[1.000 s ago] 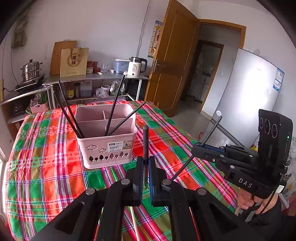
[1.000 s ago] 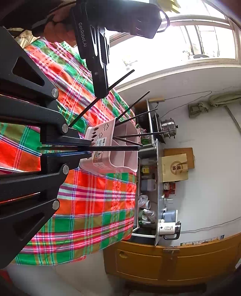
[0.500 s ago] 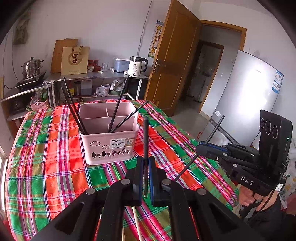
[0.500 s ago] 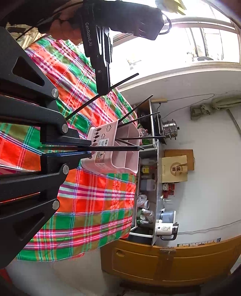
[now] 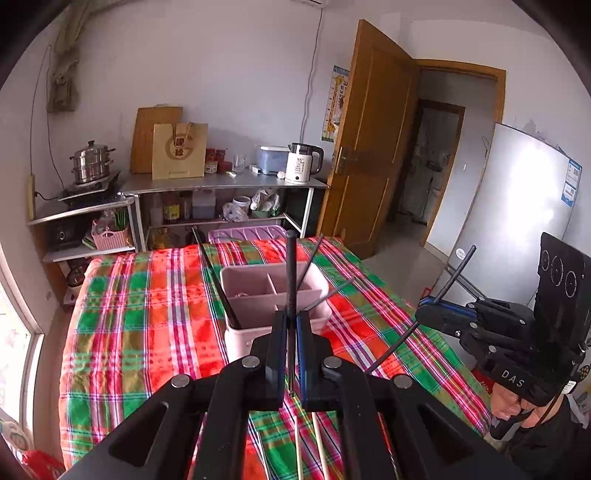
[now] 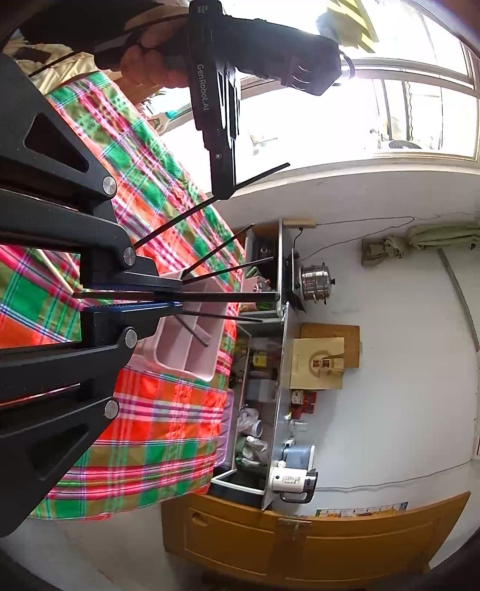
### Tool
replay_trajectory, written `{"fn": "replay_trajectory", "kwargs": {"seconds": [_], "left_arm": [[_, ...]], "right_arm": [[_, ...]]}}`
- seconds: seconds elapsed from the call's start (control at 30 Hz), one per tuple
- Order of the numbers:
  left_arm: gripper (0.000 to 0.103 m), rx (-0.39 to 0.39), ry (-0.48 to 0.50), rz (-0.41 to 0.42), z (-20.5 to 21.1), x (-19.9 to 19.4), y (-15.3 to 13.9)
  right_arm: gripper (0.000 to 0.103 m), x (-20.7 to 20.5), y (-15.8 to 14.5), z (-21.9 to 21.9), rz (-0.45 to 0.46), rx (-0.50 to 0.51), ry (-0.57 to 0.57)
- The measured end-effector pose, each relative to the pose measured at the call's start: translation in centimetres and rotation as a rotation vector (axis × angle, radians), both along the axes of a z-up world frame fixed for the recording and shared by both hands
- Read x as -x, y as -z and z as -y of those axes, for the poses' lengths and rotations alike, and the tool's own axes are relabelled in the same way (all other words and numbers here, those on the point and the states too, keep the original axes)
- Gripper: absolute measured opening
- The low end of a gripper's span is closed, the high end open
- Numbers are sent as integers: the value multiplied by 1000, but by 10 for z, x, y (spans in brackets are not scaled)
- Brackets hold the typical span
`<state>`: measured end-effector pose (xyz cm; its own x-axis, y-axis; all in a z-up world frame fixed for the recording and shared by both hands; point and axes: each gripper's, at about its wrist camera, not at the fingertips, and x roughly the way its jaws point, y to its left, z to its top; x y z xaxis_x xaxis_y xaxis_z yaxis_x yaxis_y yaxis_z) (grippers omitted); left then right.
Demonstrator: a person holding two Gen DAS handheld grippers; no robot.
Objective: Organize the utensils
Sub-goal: 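Lift the chopsticks with both tools and carry them over the pink basket, then lower the chopsticks into the basket and open both tools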
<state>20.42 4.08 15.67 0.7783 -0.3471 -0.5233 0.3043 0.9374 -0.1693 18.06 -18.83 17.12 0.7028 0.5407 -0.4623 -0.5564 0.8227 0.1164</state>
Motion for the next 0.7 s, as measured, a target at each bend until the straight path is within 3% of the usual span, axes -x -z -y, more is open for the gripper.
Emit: {"fn": "replay_trajectory", "kwargs": {"seconds": [0.37, 0.7], "left_arm": [[5, 17, -47, 96, -22, -40, -48], [5, 8, -47, 75, -21, -76, -30]], "right_arm": [[5, -41, -42, -33, 97, -42, -8], [5, -76, -28, -55, 109, -20, 24]]}}
